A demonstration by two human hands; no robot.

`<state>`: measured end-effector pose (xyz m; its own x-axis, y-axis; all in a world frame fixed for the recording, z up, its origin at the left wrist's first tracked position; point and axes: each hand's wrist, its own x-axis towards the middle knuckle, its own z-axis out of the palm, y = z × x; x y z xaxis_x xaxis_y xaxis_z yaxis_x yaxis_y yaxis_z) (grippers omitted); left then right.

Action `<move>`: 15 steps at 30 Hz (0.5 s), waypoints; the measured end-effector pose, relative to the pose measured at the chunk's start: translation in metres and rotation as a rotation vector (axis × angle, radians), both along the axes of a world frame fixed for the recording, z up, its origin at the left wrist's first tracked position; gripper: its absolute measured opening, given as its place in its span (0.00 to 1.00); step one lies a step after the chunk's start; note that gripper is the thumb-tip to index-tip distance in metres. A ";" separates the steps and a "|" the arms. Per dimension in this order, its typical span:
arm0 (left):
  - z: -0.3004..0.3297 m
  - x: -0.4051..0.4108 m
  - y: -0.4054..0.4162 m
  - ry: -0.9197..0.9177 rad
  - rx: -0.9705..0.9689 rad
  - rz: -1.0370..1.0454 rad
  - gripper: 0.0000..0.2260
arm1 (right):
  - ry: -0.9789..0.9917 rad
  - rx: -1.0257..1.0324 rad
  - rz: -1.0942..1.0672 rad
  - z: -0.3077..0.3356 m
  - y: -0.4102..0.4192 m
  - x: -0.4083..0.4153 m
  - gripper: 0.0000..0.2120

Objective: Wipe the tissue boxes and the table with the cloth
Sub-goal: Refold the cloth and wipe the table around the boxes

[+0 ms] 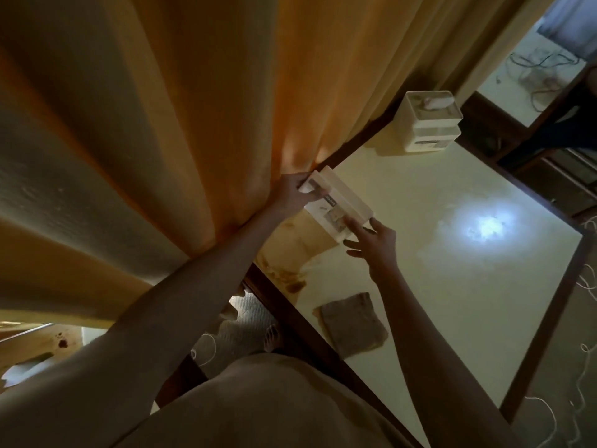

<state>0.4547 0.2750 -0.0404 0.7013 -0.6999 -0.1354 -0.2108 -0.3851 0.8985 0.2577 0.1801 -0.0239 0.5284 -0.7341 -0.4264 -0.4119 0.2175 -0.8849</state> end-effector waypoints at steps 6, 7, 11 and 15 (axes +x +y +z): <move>0.010 0.008 -0.034 0.010 0.076 -0.060 0.25 | 0.017 0.054 -0.088 0.010 -0.022 0.006 0.28; 0.011 0.009 -0.038 0.011 0.089 -0.064 0.26 | 0.019 0.067 -0.097 0.009 -0.026 0.006 0.29; 0.012 0.007 -0.053 -0.007 0.123 -0.064 0.26 | 0.036 0.125 -0.114 0.005 -0.041 0.007 0.33; 0.012 0.007 -0.062 -0.042 0.140 -0.039 0.24 | 0.048 0.142 -0.095 -0.001 -0.049 0.009 0.36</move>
